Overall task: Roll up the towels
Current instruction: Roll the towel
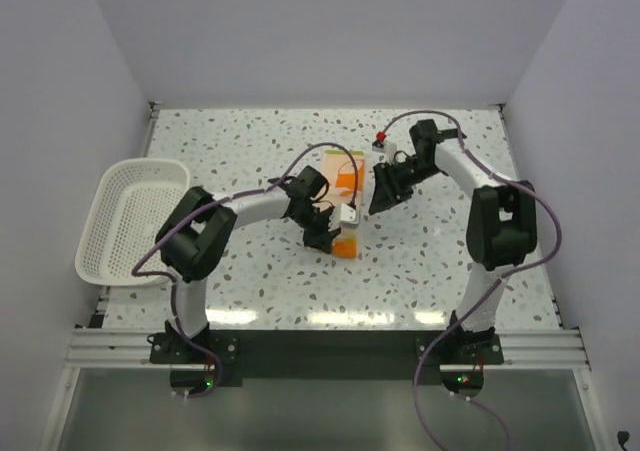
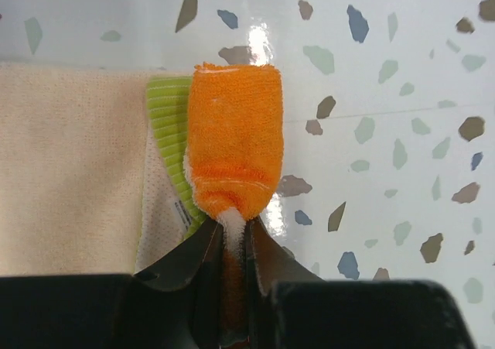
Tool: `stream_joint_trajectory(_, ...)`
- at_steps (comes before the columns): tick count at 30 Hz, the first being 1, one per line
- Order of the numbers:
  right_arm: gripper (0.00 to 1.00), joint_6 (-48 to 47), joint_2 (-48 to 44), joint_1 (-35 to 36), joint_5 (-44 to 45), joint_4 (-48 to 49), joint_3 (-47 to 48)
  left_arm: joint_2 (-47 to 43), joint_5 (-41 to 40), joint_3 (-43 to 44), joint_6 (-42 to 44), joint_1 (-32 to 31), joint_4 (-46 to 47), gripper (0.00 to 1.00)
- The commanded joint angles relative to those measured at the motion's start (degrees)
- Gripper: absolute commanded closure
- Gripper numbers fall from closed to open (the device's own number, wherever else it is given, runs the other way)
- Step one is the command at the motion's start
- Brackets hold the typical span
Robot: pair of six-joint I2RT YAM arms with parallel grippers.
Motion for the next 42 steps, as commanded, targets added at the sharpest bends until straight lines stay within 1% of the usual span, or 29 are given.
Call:
stream_joint_trajectory(1,0.46,-3.1,-10.1,0.6,3.0,6.9,-6.0,9.2,4.8,6.5,-3.8,3.1,-14.4,0.96)
stream_joint_trajectory(2,0.46,-4.9,-11.6,1.0,2.8,7.0,-7.3,12.4,5.6,8.2,-4.1,3.5,-17.3,0.94)
stream_joint_trajectory(3,0.47,-6.2,-13.2,1.6,3.5,8.5,-9.9,14.0,6.5,11.3,-4.3,4.0,-18.8,0.93)
stream_joint_trajectory(5,0.47,-8.1,-17.3,2.5,4.8,9.3,-11.9,18.3,8.3,14.4,-4.4,5.1,-22.8,0.91)
stream_joint_trajectory(6,0.48,-9.0,-18.7,4.1,5.4,10.5,-13.7,19.6,8.9,16.9,-4.2,5.4,-23.9,0.91)
stream_joint_trajectory(8,0.48,-9.8,-21.9,6.6,7.8,12.5,-15.8,22.3,9.9,19.2,-4.4,6.4,-26.1,0.91)
stream_joint_trajectory(9,0.48,-10.6,-22.8,10.0,10.7,15.0,-17.8,23.2,10.3,20.8,-4.6,6.7,-26.8,0.91)
stream_joint_trajectory(11,0.45,-10.7,-24.1,13.5,13.8,18.4,-19.7,25.5,10.9,23.1,-4.6,7.5,-28.4,0.91)
stream_joint_trajectory(12,0.44,-11.2,-24.2,17.0,16.7,21.9,-21.2,26.3,10.9,23.8,-4.7,7.6,-28.9,0.90)
stream_joint_trajectory(14,0.41,-12.0,-23.4,20.5,20.2,24.9,-22.0,27.8,10.4,25.0,-4.5,7.9,-29.8,0.90)
stream_joint_trajectory(15,0.41,-12.6,-22.8,23.5,21.9,28.1,-22.7,28.2,10.2,25.7,-4.7,7.9,-30.0,0.89)
stream_joint_trajectory(16,0.41,-12.7,-22.3,24.6,24.5,29.3,-22.8,28.5,10.1,25.9,-4.9,8.2,-30.1,0.89)
stream_joint_trajectory(18,0.40,-13.5,-20.0,26.6,25.3,31.5,-22.6,29.0,10.5,26.0,-5.3,8.4,-30.3,0.88)
stream_joint_trajectory(22,0.42,-15.3,-16.4,28.5,28.3,33.1,-23.0,29.3,11.1,25.1,-6.6,9.4,-29.5,0.87)
stream_joint_trajectory(25,0.45,-17.4,-14.9,29.5,29.1,34.8,-25.0,29.1,12.1,23.8,-8.0,10.3,-28.5,0.86)
stream_joint_trajectory(30,0.51,-18.1,-13.2,29.8,30.1,35.9,-26.8,29.0,12.8,23.2,-8.7,10.6,-27.9,0.85)
stream_joint_trajectory(31,0.52,-18.2,-12.4,29.9,30.4,36.1,-26.9,29.1,12.9,23.3,-8.8,10.6,-27.9,0.85)
stream_joint_trajectory(33,0.64,-18.5,-11.7,29.9,30.6,36.0,-27.0,28.9,13.3,23.1,-9.2,10.7,-27.9,0.84)
stream_joint_trajectory(34,0.72,-18.5,-11.6,29.8,30.4,35.7,-26.9,28.8,13.6,22.8,-9.4,10.7,-27.5,0.83)
stream_joint_trajectory(35,0.85,-18.5,-11.4,29.8,29.6,34.9,-26.6,28.2,13.7,21.6,-10.1,10.9,-26.9,0.78)
stream_joint_trajectory(36,0.90,-18.7,-11.3,29.8,28.3,34.3,-26.4,27.4,13.9,20.7,-10.9,11.1,-26.0,0.75)
stream_joint_trajectory(37,0.93,-18.9,-11.4,29.7,27.3,33.7,-26.3,26.4,14.5,19.3,-11.9,11.9,-22.3,0.65)
stream_joint_trajectory(38,0.98,-19.2,-11.2,29.6,26.5,32.4,-26.0,23.6,14.6,15.2,-15.9,12.7,-19.3,0.60)
stream_joint_trajectory(39,0.99,-19.6,-10.8,29.3,25.7,31.5,-25.6,21.9,15.1,12.9,-17.8,13.5,-16.4,0.56)
stream_joint_trajectory(40,1.00,-19.8,-10.3,29.0,23.6,30.5,-25.0,20.5,17.4,11.0,-19.3,15.8,-11.8,0.53)
stream_joint_trajectory(41,1.00,-20.0,-8.8,28.5,22.6,27.9,-23.3,18.0,18.4,7.9,-21.9,17.0,-9.9,0.47)
stream_joint_trajectory(42,1.00,-20.0,-8.1,27.4,21.2,26.5,-22.4,16.9,19.4,6.7,-23.2,18.4,-8.3,0.41)
